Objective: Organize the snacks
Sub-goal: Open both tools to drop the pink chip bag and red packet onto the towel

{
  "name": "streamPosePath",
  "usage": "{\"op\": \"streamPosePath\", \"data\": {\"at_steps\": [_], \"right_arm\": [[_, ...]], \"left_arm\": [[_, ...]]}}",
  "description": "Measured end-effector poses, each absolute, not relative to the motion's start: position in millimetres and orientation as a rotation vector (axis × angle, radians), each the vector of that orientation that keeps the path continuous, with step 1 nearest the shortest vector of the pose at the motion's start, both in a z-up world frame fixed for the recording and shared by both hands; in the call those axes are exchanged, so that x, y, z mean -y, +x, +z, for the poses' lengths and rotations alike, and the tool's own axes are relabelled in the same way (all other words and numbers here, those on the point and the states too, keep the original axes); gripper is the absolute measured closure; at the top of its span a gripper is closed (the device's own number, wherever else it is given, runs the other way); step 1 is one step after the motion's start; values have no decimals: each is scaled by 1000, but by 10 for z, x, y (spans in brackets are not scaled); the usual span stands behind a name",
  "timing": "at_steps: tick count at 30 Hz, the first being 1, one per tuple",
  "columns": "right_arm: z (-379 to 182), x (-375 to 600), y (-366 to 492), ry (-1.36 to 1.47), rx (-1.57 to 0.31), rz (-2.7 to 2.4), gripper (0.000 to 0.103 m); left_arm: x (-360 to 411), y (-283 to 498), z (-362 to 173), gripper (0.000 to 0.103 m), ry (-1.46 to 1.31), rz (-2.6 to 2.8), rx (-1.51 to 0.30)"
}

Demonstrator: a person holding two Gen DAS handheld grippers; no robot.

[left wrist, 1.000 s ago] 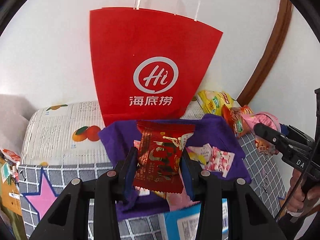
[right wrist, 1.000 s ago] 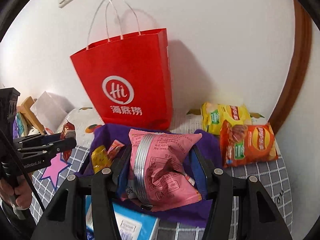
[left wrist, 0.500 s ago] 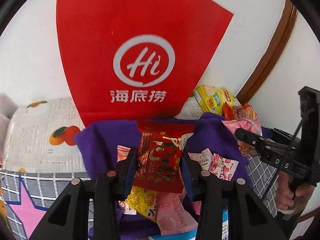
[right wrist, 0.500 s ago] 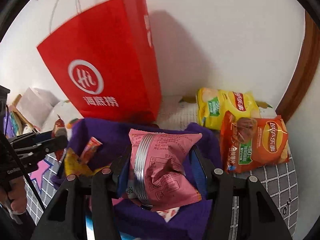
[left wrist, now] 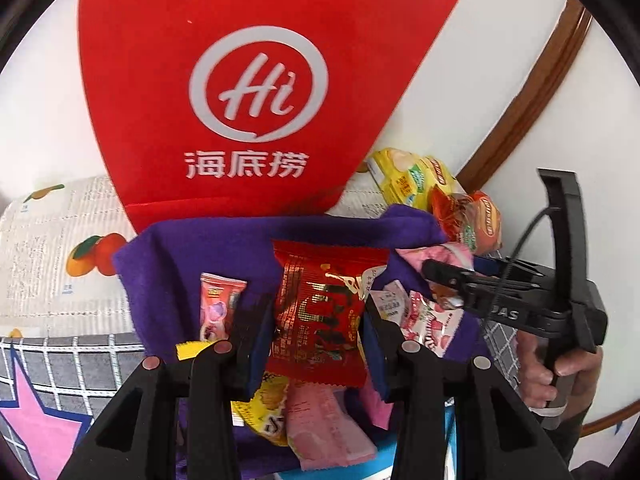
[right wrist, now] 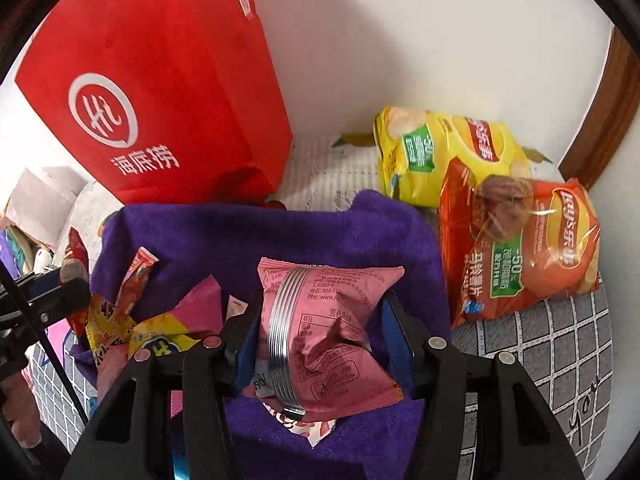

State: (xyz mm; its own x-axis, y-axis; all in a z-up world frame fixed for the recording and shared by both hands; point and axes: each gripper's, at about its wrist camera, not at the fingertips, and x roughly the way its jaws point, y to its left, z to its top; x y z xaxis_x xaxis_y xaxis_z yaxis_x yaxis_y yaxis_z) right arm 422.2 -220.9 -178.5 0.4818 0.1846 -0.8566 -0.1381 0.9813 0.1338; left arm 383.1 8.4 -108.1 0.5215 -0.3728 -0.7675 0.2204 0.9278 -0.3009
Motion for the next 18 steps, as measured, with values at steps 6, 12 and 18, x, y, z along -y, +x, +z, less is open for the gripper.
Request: {"op": "streamPosePath", "data": {"at_steps": [6, 12, 18], "right_arm": [[-1875, 2168, 4245, 34, -1076, 194, 48], [-1928, 2168, 4267, 24, -1089, 186, 47], [-1999, 2118, 4296, -6, -1100, 196, 47]], "left_arm": [[-39, 3837, -1106, 64, -170, -366, -967], [-9, 3833, -1131, 64, -149, -361, -970], [30, 3885, -1193, 64, -154, -369, -969]]}}
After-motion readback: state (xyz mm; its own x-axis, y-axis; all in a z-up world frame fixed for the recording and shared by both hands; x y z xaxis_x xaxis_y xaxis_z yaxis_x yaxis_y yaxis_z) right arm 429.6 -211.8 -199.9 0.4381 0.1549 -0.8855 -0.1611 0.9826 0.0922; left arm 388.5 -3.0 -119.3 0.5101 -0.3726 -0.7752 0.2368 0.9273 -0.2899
